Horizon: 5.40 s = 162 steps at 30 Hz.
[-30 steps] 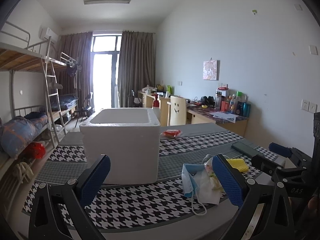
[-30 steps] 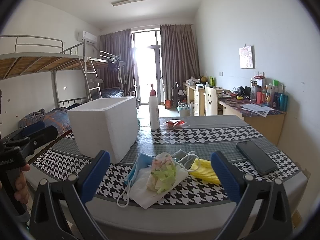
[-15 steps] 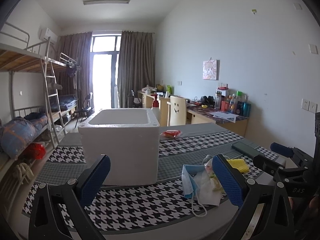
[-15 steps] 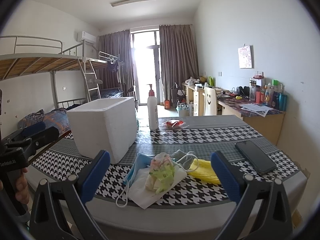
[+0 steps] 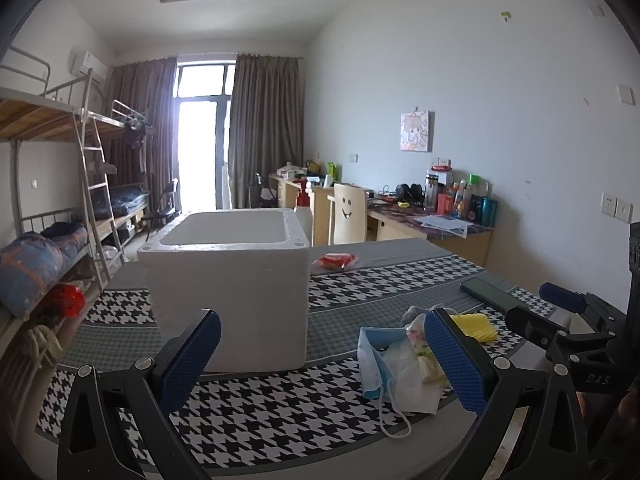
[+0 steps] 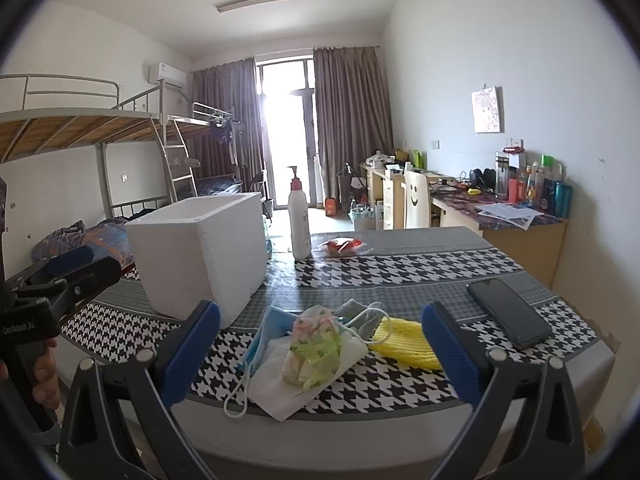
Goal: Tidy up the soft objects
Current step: 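Move the left tool to the blue face mask while the right tool approaches the yellow foam net, then close the left gripper on the blue mask while the right gripper closes on the yellow net, then lift the mask with the left gripper while the right gripper carries the net toward the foam box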
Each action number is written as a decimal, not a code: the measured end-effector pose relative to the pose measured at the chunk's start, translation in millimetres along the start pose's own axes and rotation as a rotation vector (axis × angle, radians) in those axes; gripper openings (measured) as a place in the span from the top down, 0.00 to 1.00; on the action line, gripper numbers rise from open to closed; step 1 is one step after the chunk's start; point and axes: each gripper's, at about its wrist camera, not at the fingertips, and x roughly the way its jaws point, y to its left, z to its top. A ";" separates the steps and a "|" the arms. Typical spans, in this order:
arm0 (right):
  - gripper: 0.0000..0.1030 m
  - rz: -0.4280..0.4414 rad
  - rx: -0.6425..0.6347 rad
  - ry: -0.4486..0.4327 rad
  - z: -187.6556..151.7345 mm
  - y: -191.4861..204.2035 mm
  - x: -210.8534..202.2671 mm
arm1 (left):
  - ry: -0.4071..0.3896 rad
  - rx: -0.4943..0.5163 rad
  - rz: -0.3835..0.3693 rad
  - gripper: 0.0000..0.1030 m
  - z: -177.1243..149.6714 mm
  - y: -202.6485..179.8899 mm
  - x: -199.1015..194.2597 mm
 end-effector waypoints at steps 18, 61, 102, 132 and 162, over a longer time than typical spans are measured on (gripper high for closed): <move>0.01 -0.043 0.038 0.067 -4.7 -24.0 23.8 | 0.105 0.011 -0.035 0.01 -0.2 -9.1 42.5; 0.01 -0.176 0.153 0.265 -32.6 -94.6 79.4 | 0.342 0.024 -0.043 0.01 -23.6 -41.2 146.2; 0.49 -0.167 0.191 0.417 -45.3 -113.2 119.5 | 0.521 0.023 -0.118 0.67 -48.6 -53.2 198.6; 0.94 -0.156 0.277 0.278 -16.0 -117.8 83.7 | 0.411 0.001 -0.140 0.93 -24.5 -43.5 163.7; 0.94 -0.112 0.246 0.099 25.8 -97.2 44.3 | 0.247 -0.011 -0.124 0.93 17.2 -34.9 116.8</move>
